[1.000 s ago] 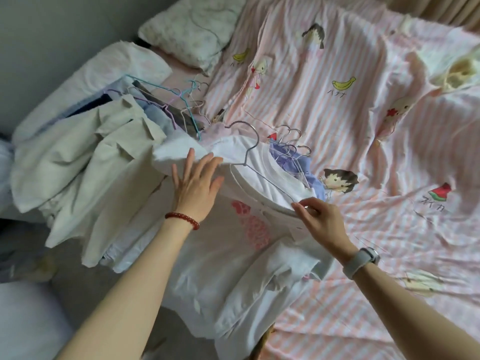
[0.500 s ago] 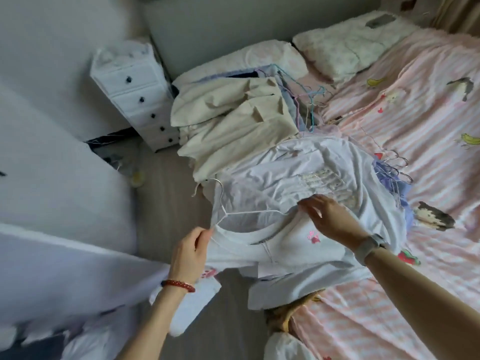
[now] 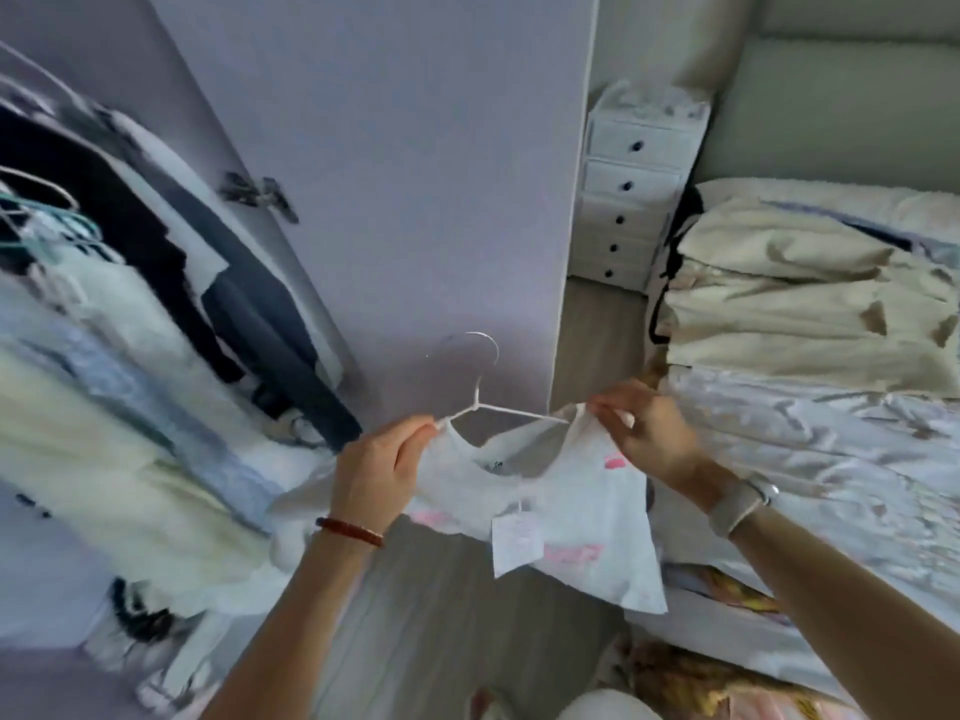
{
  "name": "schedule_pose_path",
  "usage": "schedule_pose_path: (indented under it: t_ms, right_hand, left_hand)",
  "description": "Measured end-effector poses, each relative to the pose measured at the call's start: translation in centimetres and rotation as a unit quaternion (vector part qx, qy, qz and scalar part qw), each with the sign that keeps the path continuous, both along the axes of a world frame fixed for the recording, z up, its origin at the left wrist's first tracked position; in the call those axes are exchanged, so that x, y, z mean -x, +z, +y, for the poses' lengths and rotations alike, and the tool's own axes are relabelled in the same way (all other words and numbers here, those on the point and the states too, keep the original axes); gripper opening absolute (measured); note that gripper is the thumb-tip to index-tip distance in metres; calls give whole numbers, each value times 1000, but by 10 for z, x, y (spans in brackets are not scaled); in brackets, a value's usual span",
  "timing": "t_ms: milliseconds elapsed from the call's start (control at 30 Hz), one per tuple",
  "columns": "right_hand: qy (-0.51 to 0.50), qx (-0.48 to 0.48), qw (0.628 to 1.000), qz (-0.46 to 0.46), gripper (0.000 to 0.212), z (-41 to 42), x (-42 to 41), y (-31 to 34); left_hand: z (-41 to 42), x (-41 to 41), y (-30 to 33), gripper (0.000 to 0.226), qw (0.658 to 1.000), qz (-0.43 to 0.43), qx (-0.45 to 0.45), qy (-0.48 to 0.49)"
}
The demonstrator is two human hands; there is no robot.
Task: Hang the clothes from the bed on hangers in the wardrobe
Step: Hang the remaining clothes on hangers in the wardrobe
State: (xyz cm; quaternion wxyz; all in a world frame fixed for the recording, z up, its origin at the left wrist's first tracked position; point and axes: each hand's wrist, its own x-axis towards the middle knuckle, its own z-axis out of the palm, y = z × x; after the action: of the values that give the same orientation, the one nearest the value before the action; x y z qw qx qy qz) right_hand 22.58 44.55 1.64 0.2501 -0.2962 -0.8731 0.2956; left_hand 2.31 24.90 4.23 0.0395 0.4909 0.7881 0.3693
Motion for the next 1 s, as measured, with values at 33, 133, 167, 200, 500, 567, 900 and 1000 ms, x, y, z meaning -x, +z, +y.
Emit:
schedule_pose_path:
  t_ms: [33, 133, 167, 200, 500, 567, 900, 1000]
  right_hand:
    - [44, -26, 999, -12, 28, -7, 16, 3]
    - [174, -84, 978, -77, 33, -27, 61, 4]
    - [197, -102, 972, -83, 34, -35, 77, 4]
    - [222, -115, 965, -79, 35, -45, 94, 3]
    - [419, -238, 872, 80, 44, -149, 249, 51]
    - [454, -233, 855, 90, 41, -166, 279, 62]
    - [471, -120, 864, 128, 32, -213, 390, 109]
    - [480, -47, 874, 66, 16, -219, 409, 114]
  left_hand:
    - [-15, 10, 3, 39, 999, -11, -17, 40]
    - [-63, 38, 10, 45, 992, -16, -30, 120]
    - [-78, 46, 13, 42, 989, -22, -25, 145]
    - [-93, 54, 16, 38, 985, -22, -28, 172]
    - [-227, 112, 54, 14, 920, -30, -96, 379]
    - [-247, 119, 62, 11, 906, -31, -118, 406]
    - [-332, 167, 93, 35, 831, 106, -83, 539]
    - [-354, 174, 79, 56, 794, 126, -4, 595]
